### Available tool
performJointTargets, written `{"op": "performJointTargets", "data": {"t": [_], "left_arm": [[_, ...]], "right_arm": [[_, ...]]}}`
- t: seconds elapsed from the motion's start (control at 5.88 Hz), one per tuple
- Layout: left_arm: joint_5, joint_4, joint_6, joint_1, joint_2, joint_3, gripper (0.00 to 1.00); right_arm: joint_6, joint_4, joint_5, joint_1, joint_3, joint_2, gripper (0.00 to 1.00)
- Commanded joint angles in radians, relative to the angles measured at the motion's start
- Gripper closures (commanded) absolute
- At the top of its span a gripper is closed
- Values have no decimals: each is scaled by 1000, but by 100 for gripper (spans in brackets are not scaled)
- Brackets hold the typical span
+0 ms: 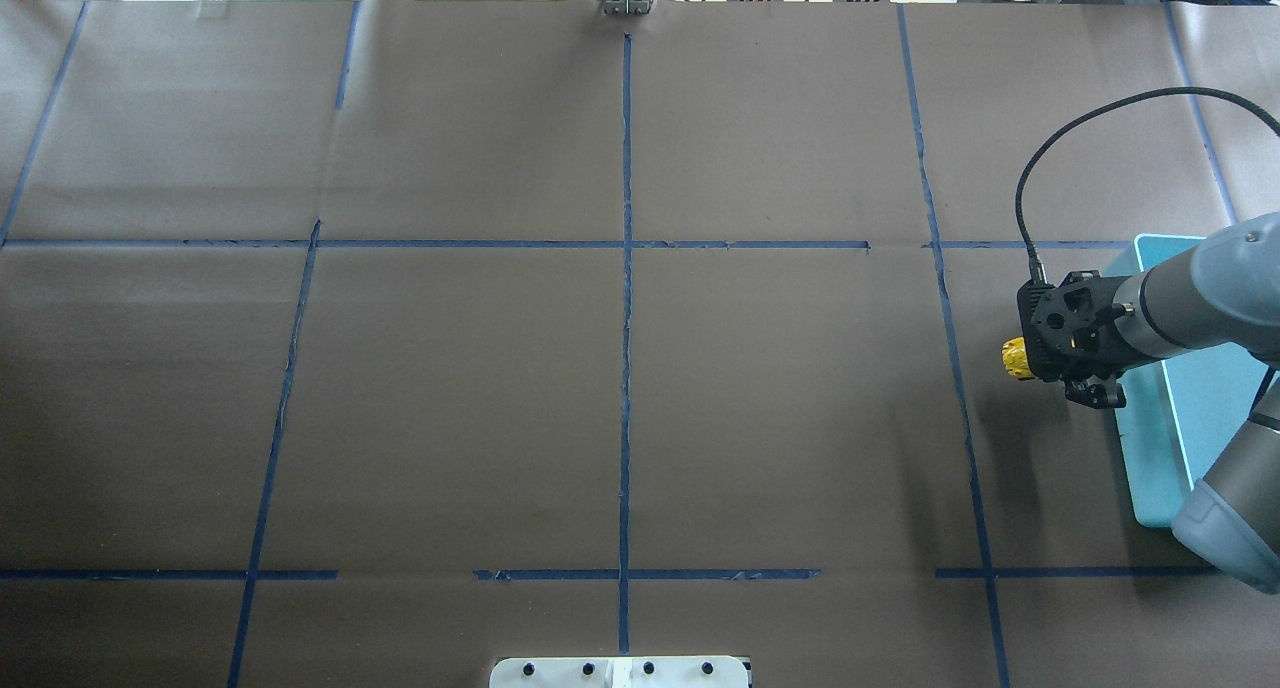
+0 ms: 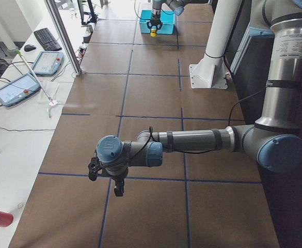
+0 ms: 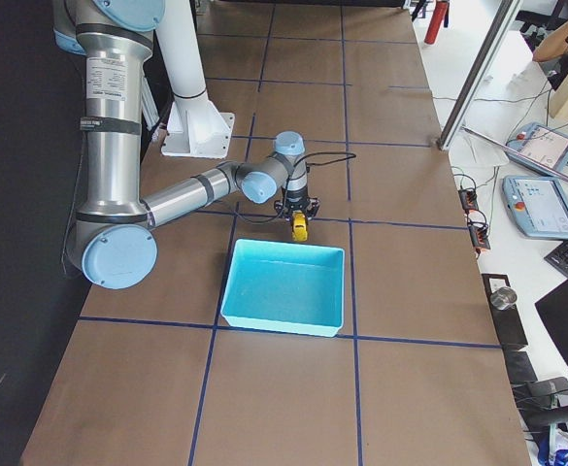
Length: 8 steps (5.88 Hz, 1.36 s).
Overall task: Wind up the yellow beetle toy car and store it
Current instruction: 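Carry the car over the blue bin, lower it inside, open the right gripper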
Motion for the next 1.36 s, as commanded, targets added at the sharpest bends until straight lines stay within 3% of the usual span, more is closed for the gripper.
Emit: {"op": "performJointTargets", "data": {"t": [0.0,0.17,0.34,0.51,0.68,0.85,1.02,1.19], "left_arm": [[0,-1,0,0,0,0,0],[0,-3,0,0,0,1,0],[0,-1,0,0,0,1,0],[0,-3,0,0,0,0,0],[0,-3,-2,0,-2,0,0],[0,-3,-2,0,-2,0,0],[0,-4,-2,0,-2,0,0],[0,-4,0,0,-2,0,0]], "right_arm": [[-3,-39,56,86,110,-67,100],[-21,-37,100,141,119,-146,100],[-163,-5,108,200,109,-243,100],[-220,-1,110,250,63,-269,100],[-239,51,92,249,-24,-248,100],[-232,235,78,249,-175,-233,100],[-204,363,82,248,-257,-227,100],[-172,369,82,243,-258,-227,100]]}}
